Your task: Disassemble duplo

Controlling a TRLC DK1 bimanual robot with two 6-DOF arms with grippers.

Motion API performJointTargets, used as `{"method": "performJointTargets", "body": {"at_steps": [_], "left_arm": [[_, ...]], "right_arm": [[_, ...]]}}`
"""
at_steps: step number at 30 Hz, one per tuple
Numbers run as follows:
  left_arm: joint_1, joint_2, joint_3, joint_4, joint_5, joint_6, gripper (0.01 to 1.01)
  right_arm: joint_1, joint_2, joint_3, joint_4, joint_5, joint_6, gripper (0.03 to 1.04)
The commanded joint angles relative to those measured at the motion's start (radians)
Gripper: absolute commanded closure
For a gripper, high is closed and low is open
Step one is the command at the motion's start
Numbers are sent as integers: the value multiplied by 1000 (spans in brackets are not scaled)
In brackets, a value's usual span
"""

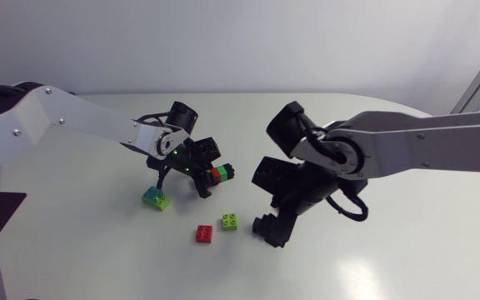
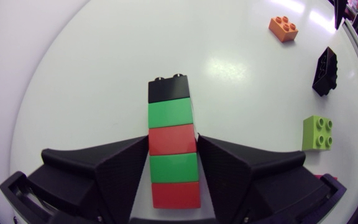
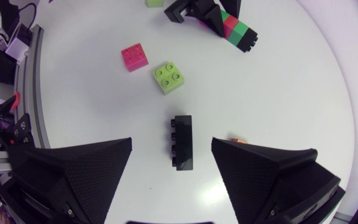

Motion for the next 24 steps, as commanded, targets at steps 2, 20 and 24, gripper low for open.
{"method": "performJointTargets", "body": {"at_steps": [2,20,24], "left_arm": [[10,3,-23,-2,34,8,715],[-28,-486,-518,474,132,-58,720],[-74,-511,-551,511,132,-71,720]], "right_arm": [[-49,-40,-15,-19,-60,-28,141],[-334,180,284,-250,-742,16,148],[-347,212,309,-255,-770,21,179]]}}
